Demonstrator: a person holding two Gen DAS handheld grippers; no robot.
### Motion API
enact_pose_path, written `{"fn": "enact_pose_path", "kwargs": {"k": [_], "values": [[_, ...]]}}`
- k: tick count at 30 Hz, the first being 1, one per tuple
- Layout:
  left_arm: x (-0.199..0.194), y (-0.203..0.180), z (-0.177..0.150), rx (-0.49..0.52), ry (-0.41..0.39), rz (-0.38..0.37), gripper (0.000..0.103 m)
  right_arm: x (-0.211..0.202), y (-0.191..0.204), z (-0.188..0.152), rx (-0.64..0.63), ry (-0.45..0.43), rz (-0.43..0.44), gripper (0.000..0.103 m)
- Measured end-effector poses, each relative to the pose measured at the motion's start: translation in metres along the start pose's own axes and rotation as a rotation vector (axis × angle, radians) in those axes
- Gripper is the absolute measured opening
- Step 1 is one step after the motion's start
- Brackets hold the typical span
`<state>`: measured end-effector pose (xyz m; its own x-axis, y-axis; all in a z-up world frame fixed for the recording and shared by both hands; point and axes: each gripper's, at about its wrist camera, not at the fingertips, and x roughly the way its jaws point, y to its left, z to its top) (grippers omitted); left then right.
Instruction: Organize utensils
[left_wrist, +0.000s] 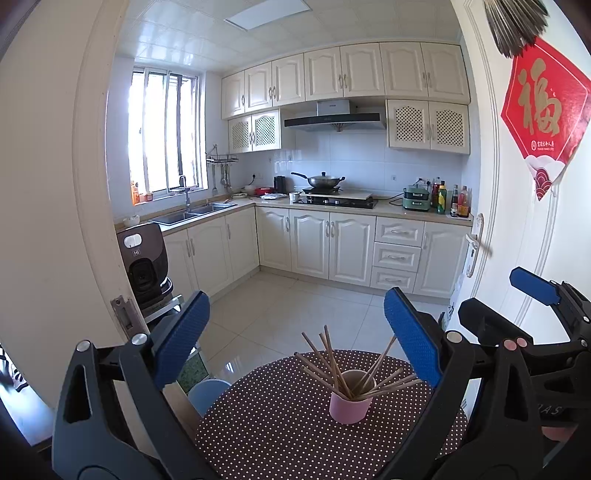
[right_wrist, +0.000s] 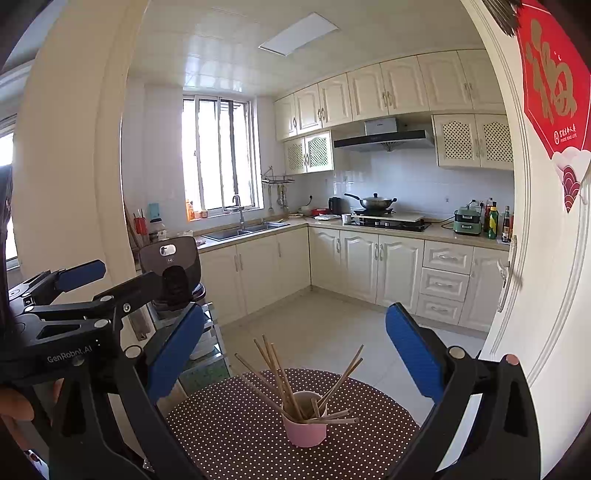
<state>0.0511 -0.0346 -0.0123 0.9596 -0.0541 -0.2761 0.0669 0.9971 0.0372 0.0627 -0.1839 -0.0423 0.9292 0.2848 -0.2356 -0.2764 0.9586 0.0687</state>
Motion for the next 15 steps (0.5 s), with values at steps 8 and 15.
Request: {"fn": "enact_pose_path", "kwargs": {"k": [8,15], "values": [[0.0004,-0.002,0.0003,0.002,-0.001,0.002,0.094,0.0001,-0.0013,0.0,0.0,0.001,-0.002,0.095],[0.0007,-0.0008,-0.0008,0.002,0.0,-0.001,0.094,-0.0014,-0.002,0.0012,-0.003,0.002,-0.002,0.095]]}}
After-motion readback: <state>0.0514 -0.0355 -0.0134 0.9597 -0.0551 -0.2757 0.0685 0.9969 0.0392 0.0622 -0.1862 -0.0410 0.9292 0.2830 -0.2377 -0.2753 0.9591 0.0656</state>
